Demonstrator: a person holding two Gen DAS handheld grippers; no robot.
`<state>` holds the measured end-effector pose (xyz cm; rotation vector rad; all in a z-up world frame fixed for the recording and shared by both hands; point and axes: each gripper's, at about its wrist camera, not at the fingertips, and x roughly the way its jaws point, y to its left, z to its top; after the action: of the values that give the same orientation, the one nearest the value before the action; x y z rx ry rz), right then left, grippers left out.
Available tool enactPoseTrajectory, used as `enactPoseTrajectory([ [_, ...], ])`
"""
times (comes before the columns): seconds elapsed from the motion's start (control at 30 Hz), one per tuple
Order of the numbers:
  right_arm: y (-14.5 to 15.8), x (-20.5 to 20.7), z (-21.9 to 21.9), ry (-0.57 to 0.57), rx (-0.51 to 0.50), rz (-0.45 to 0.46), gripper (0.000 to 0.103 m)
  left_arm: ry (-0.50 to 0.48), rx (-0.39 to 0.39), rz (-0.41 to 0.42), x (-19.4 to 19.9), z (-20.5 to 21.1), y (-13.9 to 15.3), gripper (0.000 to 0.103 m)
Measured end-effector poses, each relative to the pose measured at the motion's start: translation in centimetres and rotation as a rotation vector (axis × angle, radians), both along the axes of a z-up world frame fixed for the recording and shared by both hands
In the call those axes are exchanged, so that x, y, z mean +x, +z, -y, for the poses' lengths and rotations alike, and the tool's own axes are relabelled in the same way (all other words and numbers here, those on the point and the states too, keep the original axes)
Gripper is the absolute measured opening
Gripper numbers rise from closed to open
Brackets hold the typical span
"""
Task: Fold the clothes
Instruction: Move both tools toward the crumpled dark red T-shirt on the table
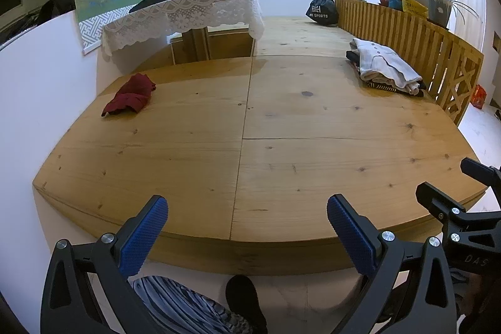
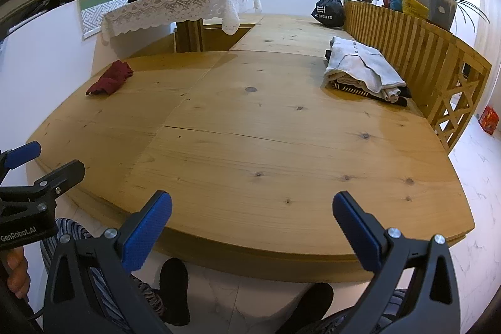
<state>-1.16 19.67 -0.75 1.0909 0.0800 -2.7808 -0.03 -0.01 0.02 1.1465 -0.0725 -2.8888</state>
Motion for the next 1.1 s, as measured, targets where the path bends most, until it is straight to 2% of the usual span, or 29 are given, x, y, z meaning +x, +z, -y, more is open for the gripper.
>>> enactPoseTrajectory([
  [0.2,-0.3,-0.2,0.6,-0.001,0.006,0.009,0.103,0.004,0.020,0.018,-0.4,0.5,0.3,0.102],
  [0.53,-0.6,-1.0,1.6,0.021,0.007,0.025,0.103,0.021,-0.001,0.009,-0.1,0.8,0.1,0.102],
  [1.1,-0.3,-3.2,4.5,0.098,0.021,0.032,0.103,0.112,0.000,0.022,-1.3,4.1,0.1,0.102],
])
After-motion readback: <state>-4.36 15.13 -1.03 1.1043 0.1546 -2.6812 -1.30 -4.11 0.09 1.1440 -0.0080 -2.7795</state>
